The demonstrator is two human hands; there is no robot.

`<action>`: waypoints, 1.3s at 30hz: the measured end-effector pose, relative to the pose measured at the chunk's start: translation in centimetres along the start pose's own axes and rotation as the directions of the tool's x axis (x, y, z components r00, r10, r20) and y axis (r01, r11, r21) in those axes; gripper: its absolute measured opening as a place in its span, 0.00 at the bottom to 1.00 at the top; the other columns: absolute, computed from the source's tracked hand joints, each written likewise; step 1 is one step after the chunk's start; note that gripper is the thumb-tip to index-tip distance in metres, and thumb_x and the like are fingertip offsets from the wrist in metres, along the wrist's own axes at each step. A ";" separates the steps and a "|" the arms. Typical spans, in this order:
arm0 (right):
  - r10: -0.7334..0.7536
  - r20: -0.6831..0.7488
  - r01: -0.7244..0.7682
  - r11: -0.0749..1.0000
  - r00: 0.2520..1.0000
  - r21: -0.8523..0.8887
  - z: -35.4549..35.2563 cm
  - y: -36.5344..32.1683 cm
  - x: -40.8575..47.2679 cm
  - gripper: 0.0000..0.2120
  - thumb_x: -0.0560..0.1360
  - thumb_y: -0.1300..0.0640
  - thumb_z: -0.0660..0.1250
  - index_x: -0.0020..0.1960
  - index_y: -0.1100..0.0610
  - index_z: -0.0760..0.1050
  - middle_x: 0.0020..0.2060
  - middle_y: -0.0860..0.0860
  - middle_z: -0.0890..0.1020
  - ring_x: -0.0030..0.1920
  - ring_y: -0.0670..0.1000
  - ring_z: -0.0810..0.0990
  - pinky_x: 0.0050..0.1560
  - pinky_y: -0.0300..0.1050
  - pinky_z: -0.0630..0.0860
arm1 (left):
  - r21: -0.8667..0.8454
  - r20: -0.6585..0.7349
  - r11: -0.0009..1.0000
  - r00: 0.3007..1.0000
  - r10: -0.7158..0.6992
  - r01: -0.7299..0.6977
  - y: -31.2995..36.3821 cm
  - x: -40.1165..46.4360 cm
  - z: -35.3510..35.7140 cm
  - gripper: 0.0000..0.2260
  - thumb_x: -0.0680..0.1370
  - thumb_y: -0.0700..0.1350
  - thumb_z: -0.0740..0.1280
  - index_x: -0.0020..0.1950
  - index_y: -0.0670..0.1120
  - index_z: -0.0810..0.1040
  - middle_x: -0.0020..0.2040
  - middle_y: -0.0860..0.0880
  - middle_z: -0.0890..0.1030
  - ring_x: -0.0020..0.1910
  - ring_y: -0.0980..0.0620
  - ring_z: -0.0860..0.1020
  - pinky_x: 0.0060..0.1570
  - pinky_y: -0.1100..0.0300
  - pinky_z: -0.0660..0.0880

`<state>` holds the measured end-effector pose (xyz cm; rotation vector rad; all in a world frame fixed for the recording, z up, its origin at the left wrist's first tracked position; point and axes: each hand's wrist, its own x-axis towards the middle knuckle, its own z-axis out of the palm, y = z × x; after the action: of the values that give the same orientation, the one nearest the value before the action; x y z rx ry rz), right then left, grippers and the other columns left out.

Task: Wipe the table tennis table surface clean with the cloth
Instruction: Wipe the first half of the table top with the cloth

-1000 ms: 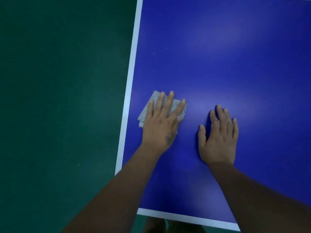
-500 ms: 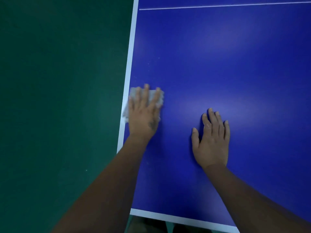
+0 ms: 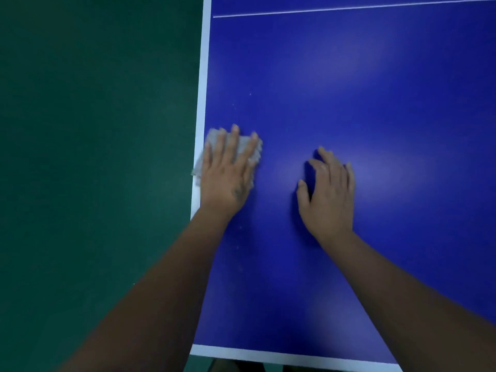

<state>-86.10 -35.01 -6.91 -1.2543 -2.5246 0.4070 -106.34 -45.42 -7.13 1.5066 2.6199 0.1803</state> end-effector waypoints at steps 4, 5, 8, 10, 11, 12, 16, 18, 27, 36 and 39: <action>-0.003 -0.089 0.004 1.000 0.996 0.008 2.3 -1.5 5.1 0.19 0.82 0.53 0.63 0.70 0.61 0.75 0.78 0.57 0.71 0.80 0.58 0.68 0.83 0.62 0.56 | -0.041 -0.019 0.968 0.969 -0.247 0.247 1.7 2.3 -0.1 0.25 0.88 0.56 0.47 0.87 0.60 0.51 0.87 0.44 0.50 0.86 0.40 0.46 0.83 0.37 0.43; 0.006 -0.113 -0.006 1.000 0.994 0.005 2.8 -1.9 6.7 0.19 0.82 0.53 0.63 0.70 0.61 0.75 0.78 0.57 0.72 0.80 0.58 0.68 0.83 0.61 0.56 | -0.029 -0.013 0.991 0.991 -0.130 0.129 2.8 2.0 0.1 0.25 0.88 0.55 0.49 0.87 0.59 0.51 0.87 0.43 0.50 0.86 0.39 0.47 0.83 0.36 0.44; 0.020 -0.149 -0.021 1.000 0.989 -0.002 3.9 -2.2 11.0 0.19 0.83 0.54 0.60 0.71 0.61 0.75 0.78 0.56 0.72 0.80 0.57 0.68 0.84 0.58 0.56 | -0.020 -0.013 0.968 0.969 0.249 -0.249 3.5 1.1 1.1 0.23 0.89 0.54 0.52 0.86 0.56 0.59 0.87 0.45 0.56 0.86 0.41 0.51 0.82 0.37 0.49; 0.010 -0.162 -0.018 0.999 0.987 -0.047 4.1 -1.3 12.6 0.20 0.85 0.53 0.58 0.73 0.61 0.75 0.79 0.56 0.72 0.81 0.57 0.68 0.84 0.58 0.56 | -0.001 -0.018 0.948 0.948 0.318 -0.319 1.7 2.3 1.1 0.23 0.90 0.54 0.50 0.86 0.56 0.59 0.87 0.46 0.56 0.86 0.43 0.52 0.83 0.39 0.50; 0.020 -0.151 -0.031 0.997 0.988 -0.067 4.2 -0.8 13.0 0.22 0.87 0.51 0.57 0.75 0.61 0.73 0.80 0.55 0.70 0.81 0.56 0.66 0.84 0.57 0.55 | 0.011 -0.019 0.953 0.952 0.304 -0.304 0.7 3.4 0.9 0.24 0.90 0.54 0.49 0.87 0.56 0.57 0.87 0.47 0.56 0.86 0.43 0.52 0.83 0.39 0.50; 0.048 -0.127 -0.059 0.995 0.991 -0.081 4.1 -0.4 13.1 0.23 0.88 0.49 0.55 0.77 0.61 0.71 0.82 0.55 0.68 0.83 0.56 0.64 0.85 0.57 0.53 | 0.010 -0.027 0.964 0.964 0.266 -0.266 -0.2 4.5 0.7 0.24 0.90 0.54 0.49 0.87 0.56 0.56 0.87 0.47 0.55 0.86 0.43 0.51 0.82 0.39 0.50; 0.122 -0.073 -0.130 0.984 0.990 -0.122 4.3 -0.4 13.3 0.27 0.88 0.44 0.51 0.79 0.60 0.69 0.84 0.54 0.63 0.85 0.56 0.58 0.85 0.56 0.50 | 0.019 -0.047 0.983 0.982 0.182 -0.181 -0.1 7.7 0.5 0.24 0.90 0.54 0.50 0.87 0.56 0.55 0.87 0.47 0.54 0.86 0.42 0.50 0.82 0.37 0.49; 0.121 -0.096 -0.133 0.983 0.988 -0.127 4.3 -0.4 13.4 0.26 0.88 0.45 0.52 0.78 0.60 0.71 0.83 0.55 0.65 0.84 0.57 0.60 0.85 0.57 0.52 | 0.038 -0.006 0.936 0.936 0.351 -0.351 0.9 8.1 0.7 0.25 0.89 0.53 0.51 0.87 0.55 0.53 0.87 0.46 0.53 0.86 0.41 0.50 0.82 0.36 0.50; 0.137 -0.101 -0.149 0.981 0.985 -0.127 3.9 -1.0 13.6 0.23 0.87 0.48 0.59 0.76 0.61 0.72 0.83 0.55 0.65 0.84 0.57 0.60 0.84 0.58 0.54 | -0.115 -0.027 0.989 0.995 -0.101 0.097 -7.1 17.9 -0.8 0.24 0.89 0.55 0.47 0.87 0.57 0.56 0.87 0.48 0.52 0.86 0.40 0.48 0.81 0.35 0.45; 0.112 -0.139 -0.131 0.983 0.984 -0.131 4.1 -0.9 13.8 0.23 0.86 0.49 0.61 0.75 0.62 0.74 0.81 0.57 0.68 0.82 0.60 0.64 0.83 0.59 0.57 | -0.057 -0.034 0.976 0.977 0.210 -0.211 -1.1 17.4 0.3 0.26 0.87 0.50 0.59 0.86 0.54 0.60 0.87 0.45 0.56 0.86 0.37 0.51 0.81 0.33 0.49; 0.100 -0.168 -0.123 0.984 0.981 -0.131 4.2 -0.9 13.9 0.22 0.86 0.50 0.62 0.74 0.62 0.75 0.80 0.58 0.69 0.82 0.61 0.66 0.83 0.60 0.58 | -0.030 -0.032 0.917 0.917 0.397 -0.397 1.4 19.5 0.3 0.24 0.88 0.54 0.52 0.85 0.54 0.61 0.86 0.45 0.59 0.85 0.39 0.54 0.81 0.36 0.51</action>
<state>-96.32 -24.85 -8.59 -1.4248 -2.3894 0.1462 -114.87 -27.81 -7.98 2.0195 2.2796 0.2806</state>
